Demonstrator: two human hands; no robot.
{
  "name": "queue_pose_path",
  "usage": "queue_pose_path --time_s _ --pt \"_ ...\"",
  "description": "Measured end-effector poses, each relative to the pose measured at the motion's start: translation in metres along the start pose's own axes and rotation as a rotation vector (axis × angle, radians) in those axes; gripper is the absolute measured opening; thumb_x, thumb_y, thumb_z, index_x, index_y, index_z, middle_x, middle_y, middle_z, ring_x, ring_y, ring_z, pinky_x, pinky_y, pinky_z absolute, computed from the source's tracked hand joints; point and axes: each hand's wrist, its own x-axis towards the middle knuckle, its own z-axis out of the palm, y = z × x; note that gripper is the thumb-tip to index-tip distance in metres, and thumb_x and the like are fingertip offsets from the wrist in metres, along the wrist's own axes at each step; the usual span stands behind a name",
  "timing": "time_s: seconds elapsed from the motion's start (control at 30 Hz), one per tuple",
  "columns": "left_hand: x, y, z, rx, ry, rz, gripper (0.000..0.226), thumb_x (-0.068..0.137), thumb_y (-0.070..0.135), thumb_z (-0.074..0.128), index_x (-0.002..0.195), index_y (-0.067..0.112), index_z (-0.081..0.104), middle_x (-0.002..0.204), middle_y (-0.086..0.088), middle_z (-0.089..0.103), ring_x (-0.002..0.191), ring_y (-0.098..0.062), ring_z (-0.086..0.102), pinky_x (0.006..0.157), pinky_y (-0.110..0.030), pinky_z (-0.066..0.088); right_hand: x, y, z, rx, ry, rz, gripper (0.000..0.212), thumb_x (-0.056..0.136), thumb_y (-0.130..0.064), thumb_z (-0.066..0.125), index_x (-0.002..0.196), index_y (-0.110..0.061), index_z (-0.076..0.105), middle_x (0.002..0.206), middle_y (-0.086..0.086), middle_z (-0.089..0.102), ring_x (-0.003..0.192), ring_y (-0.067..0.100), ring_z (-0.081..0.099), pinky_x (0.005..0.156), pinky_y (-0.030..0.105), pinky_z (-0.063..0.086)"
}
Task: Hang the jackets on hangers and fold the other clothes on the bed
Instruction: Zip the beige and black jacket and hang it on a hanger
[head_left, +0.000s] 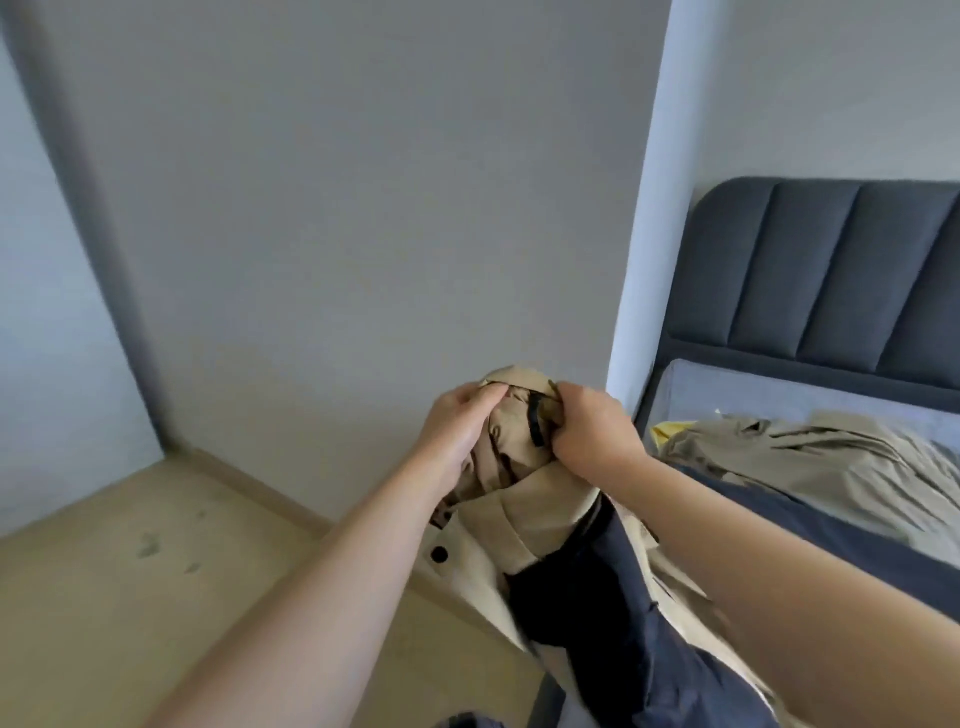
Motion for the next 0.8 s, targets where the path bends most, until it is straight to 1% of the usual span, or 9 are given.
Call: queue_pose_path --time_s 0.13,0.3,0.37,0.43,0.5,0.57,0.7,0.73,0.8 --pt "0.001 0.084 -0.049 0.032 0.101 0.197 0.015 0.092 0.030 0.060 0.084 0.018 0.066 0.091 -0.003 0.072 0.091 -0.019 0.068 0.083 -0.033 0.052 0.057 -0.081 -0.035 0.084 0.122 -0.172 0.013 0.073 -0.001 0.046 0.077 -0.013 0.044 0.068 0.003 0.050 0.067 0.030 0.046 0.056 0.031 0.034" --pt "-0.005 0.185 -0.099 0.122 0.089 0.400 0.018 0.083 0.027 0.072 0.098 0.018 0.066 0.095 -0.001 0.074 0.091 -0.016 0.070 0.084 -0.033 0.055 0.115 -0.165 -0.077 0.191 0.255 -0.304 0.013 0.072 0.001 0.046 0.078 -0.010 0.047 0.068 0.005 0.051 0.066 0.031 0.044 0.056 0.032 0.030" --pt "-0.007 0.219 -0.119 0.283 0.162 0.505 0.016 0.077 0.020 0.076 0.091 0.021 0.068 0.088 0.005 0.074 0.085 -0.012 0.070 0.080 -0.030 0.055 0.131 -0.186 -0.088 0.219 0.244 -0.370 0.015 0.073 0.002 0.045 0.078 -0.013 0.044 0.070 0.004 0.051 0.068 0.029 0.045 0.058 0.031 0.031" --pt "-0.008 0.240 -0.138 0.539 0.311 0.580 0.014 0.073 0.019 0.078 0.082 0.015 0.067 0.080 0.002 0.072 0.078 -0.015 0.068 0.072 -0.031 0.051 0.142 -0.201 -0.091 0.161 0.182 -0.417 0.017 0.076 0.000 0.045 0.082 -0.015 0.044 0.080 0.008 0.058 0.073 0.029 0.049 0.061 0.031 0.037" --pt "-0.007 0.244 -0.156 0.860 0.450 0.580 0.021 0.072 0.023 0.078 0.074 0.010 0.061 0.070 -0.003 0.063 0.070 -0.021 0.058 0.062 -0.031 0.044 0.148 -0.213 -0.086 -0.018 0.103 -0.411 0.016 0.079 -0.004 0.047 0.087 -0.017 0.043 0.090 0.009 0.061 0.076 0.029 0.050 0.062 0.033 0.039" --pt "-0.005 0.234 -0.172 1.028 0.546 0.556 0.026 0.072 0.027 0.077 0.071 0.010 0.057 0.067 -0.002 0.058 0.071 -0.023 0.056 0.060 -0.031 0.042 0.147 -0.222 -0.074 -0.162 0.094 -0.412 0.015 0.080 -0.006 0.048 0.087 -0.019 0.042 0.093 0.007 0.060 0.078 0.030 0.052 0.060 0.032 0.037" --pt "-0.002 0.214 -0.196 1.058 0.742 0.588 0.027 0.073 0.031 0.074 0.071 0.015 0.053 0.066 0.003 0.056 0.073 -0.027 0.057 0.062 -0.033 0.046 0.141 -0.236 -0.045 -0.211 0.285 -0.480 0.017 0.082 -0.003 0.046 0.085 -0.018 0.038 0.093 0.008 0.059 0.085 0.033 0.058 0.059 0.032 0.034" --pt "-0.001 0.212 -0.201 1.068 0.774 0.612 0.027 0.074 0.031 0.073 0.071 0.016 0.051 0.064 0.004 0.055 0.070 -0.026 0.056 0.059 -0.033 0.046 0.141 -0.237 -0.040 -0.211 0.293 -0.474 0.016 0.083 -0.004 0.046 0.085 -0.017 0.038 0.093 0.009 0.059 0.085 0.034 0.058 0.059 0.033 0.034" --pt "0.000 0.209 -0.213 1.139 0.836 0.670 0.020 0.077 0.027 0.068 0.074 0.018 0.050 0.063 0.006 0.053 0.062 -0.021 0.050 0.049 -0.030 0.035 0.142 -0.237 -0.035 -0.221 0.175 -0.382 0.011 0.085 -0.006 0.047 0.088 -0.016 0.048 0.097 0.011 0.061 0.090 0.035 0.060 0.063 0.033 0.038"
